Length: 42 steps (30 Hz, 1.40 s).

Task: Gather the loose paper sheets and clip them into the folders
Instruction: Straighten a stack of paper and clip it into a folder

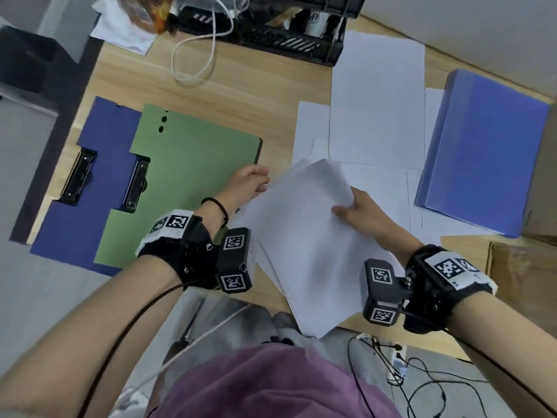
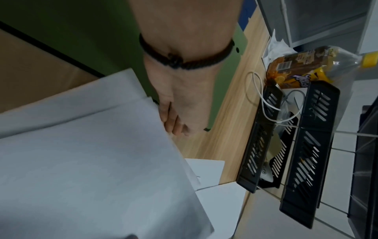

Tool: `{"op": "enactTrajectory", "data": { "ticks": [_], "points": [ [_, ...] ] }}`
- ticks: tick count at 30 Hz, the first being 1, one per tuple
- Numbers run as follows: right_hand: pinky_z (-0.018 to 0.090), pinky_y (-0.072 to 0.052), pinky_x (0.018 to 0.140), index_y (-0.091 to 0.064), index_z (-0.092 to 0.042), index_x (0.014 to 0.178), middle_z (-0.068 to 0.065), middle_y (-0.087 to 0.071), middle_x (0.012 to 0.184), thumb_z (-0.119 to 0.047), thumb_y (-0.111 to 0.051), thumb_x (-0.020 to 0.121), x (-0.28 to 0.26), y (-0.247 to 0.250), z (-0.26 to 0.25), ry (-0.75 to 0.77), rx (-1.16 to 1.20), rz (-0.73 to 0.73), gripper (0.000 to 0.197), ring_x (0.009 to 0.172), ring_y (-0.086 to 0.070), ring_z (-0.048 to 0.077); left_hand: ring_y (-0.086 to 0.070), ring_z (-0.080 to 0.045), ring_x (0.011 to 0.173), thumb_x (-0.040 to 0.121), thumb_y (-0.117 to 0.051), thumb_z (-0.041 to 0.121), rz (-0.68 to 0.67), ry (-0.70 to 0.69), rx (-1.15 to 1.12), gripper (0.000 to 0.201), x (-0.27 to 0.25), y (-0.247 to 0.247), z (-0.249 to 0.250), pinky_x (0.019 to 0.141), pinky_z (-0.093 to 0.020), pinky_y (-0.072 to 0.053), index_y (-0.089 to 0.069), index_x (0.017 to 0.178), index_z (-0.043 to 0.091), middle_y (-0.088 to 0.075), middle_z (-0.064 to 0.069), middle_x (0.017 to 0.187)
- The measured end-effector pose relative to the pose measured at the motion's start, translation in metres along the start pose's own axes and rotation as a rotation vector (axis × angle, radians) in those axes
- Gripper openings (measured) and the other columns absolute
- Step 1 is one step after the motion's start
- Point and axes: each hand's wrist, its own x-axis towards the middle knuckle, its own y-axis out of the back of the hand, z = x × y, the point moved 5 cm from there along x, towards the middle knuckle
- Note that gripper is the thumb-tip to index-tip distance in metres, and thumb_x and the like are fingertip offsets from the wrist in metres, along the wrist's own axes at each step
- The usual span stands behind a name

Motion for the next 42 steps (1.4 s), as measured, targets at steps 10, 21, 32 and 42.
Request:
{"op": "enactTrajectory", "data": {
  "ticks": [10,21,32,42],
  "points": [
    [0.025,-0.057,0.067,-0.064,-0.016,0.104,-0.004,-0.074,0.093,-0.008,-0.057,0.095,-0.068,0.053,-0.021,0.143,0.382,0.323,0.014,0.08,-0.072,0.01,-0.062,-0.013,0.105,0.102,-0.024,0.045,-0.208,-0.123,-0.337,0.042,-0.028,-0.014,0.029,0.086,-0.034,-0.05,-0.062,0.111,0.032,-0.066,0.003,0.116],
    [0.025,-0.05,0.068,-0.062,-0.012,0.101,-0.004,-0.067,0.087,-0.003,-0.054,0.086,-0.113,0.088,-0.05,0.332,0.645,0.796,0.019,0.077,-0.063,0.011,-0.059,-0.022,0.119,0.098,-0.049,0.029,-0.439,-0.496,-0.316,0.037,-0.109,-0.04,0.129,0.097,-0.038,-0.049,-0.053,0.131,0.012,-0.061,-0.008,0.13],
    [0.032,-0.049,0.091,-0.065,-0.014,0.115,-0.005,-0.072,0.11,-0.006,-0.062,0.091,-0.11,0.033,-0.031,0.341,0.597,0.394,0.025,0.099,-0.067,0.007,-0.068,-0.004,0.086,0.076,-0.077,0.005,-0.016,-0.618,-0.159,0.042,-0.111,0.002,0.105,0.074,-0.024,-0.053,-0.062,0.115,0.004,-0.07,0.0,0.104],
    [0.027,-0.052,0.089,-0.061,-0.021,0.114,-0.004,-0.07,0.115,-0.008,-0.056,0.094,-0.115,0.056,-0.067,0.496,0.664,0.467,0.024,0.107,-0.066,0.013,-0.064,0.0,0.094,0.085,-0.063,-0.002,0.051,-0.874,-0.264,0.035,-0.139,0.002,0.153,0.084,-0.023,-0.052,-0.05,0.11,0.019,-0.064,0.005,0.106]
  ]
}}
